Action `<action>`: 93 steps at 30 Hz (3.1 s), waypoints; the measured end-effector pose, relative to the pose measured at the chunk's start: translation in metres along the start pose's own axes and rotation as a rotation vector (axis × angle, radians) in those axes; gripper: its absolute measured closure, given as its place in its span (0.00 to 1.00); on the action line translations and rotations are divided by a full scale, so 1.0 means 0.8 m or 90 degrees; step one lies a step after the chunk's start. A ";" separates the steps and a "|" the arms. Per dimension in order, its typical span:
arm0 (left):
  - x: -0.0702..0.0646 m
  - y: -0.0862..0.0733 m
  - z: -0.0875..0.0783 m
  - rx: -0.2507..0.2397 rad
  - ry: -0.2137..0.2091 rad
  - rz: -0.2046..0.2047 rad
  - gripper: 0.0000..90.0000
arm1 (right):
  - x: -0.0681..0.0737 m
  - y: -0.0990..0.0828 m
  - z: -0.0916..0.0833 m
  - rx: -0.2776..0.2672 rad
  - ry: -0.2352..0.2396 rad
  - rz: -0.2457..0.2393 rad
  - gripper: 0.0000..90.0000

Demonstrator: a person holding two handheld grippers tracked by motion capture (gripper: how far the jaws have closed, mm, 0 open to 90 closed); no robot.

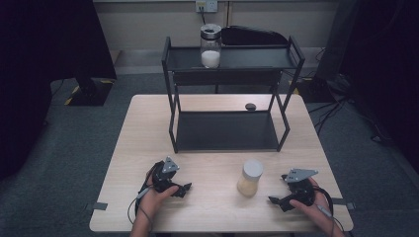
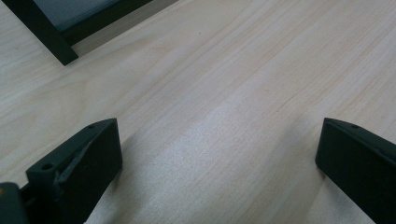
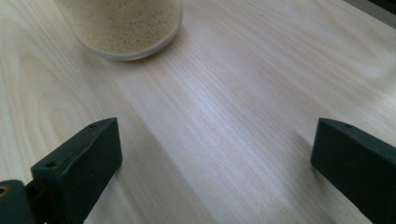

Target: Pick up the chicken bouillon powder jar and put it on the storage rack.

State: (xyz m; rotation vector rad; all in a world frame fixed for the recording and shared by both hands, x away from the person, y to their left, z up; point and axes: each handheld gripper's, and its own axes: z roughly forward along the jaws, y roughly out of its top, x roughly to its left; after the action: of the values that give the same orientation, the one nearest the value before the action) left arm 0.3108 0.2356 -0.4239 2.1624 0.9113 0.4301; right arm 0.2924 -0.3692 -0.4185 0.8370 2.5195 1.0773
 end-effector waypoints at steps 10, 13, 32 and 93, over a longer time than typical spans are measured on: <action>0.000 0.000 0.000 0.000 0.000 0.000 0.00 | -0.004 0.023 -0.003 -0.030 0.046 -0.010 0.01; 0.000 0.000 0.000 0.000 0.000 0.000 0.00 | -0.004 0.030 -0.004 -0.041 0.059 -0.010 0.01; 0.000 0.000 0.000 0.000 0.000 0.000 0.00 | 0.000 0.057 0.025 -0.151 0.123 -0.003 0.21; 0.000 0.000 0.000 0.000 0.000 -0.001 0.00 | -0.054 0.239 -0.020 -0.127 0.028 0.006 0.39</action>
State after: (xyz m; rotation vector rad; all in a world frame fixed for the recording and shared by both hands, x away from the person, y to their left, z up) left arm 0.3108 0.2357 -0.4239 2.1617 0.9120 0.4297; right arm 0.3964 -0.2982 -0.2674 0.7774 2.3943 1.3360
